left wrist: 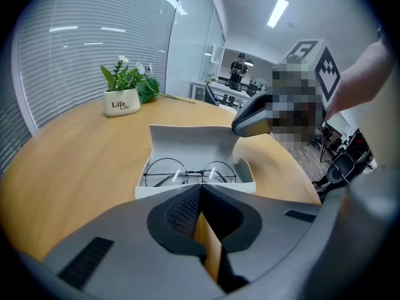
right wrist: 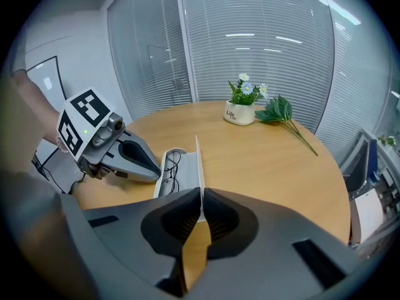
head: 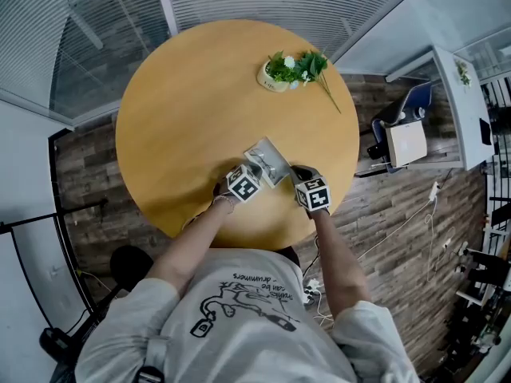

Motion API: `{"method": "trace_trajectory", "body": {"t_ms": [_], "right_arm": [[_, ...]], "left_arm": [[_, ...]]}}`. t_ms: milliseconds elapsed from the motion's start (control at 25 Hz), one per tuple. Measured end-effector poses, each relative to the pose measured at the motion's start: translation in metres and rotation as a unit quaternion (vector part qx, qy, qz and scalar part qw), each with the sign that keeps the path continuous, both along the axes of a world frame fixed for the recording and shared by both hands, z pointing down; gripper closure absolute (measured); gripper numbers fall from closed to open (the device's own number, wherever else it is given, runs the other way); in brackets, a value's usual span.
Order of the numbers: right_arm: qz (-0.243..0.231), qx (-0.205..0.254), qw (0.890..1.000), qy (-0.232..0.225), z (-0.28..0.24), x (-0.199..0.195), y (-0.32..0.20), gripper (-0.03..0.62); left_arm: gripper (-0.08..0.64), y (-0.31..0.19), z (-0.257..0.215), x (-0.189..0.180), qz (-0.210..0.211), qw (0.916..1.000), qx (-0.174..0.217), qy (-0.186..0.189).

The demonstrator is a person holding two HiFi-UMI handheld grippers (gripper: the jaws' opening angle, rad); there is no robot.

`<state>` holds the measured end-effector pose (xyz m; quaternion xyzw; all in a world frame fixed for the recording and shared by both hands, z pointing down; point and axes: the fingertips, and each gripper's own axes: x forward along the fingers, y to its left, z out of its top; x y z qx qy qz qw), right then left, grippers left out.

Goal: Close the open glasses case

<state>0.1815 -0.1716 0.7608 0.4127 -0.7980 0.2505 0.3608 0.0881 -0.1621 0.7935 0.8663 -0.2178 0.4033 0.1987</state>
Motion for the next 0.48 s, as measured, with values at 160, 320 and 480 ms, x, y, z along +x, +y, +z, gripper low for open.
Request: {"method": "trace_trajectory", "body": {"t_ms": [160,320,480], "right_arm": [[0.002,0.001,1.0,-0.003,-0.0003,-0.0025,0.0011,0.565],[0.003,0.004,1.0,-0.004,-0.0007,-0.0061,0.0036,0.563],[0.001,0.005,1.0,-0.005,-0.0017,-0.0073,0.0077,0.559]], "left_arm": [[0.541,-0.0011,0.0012,-0.0009,-0.004,1.0,-0.001,0.001],[0.541,-0.0015,-0.0017,-0.0006,-0.004,1.0,0.0,0.004],[0.541,-0.0008,0.0026,-0.0005,-0.007,1.0,-0.002,-0.001]]}}
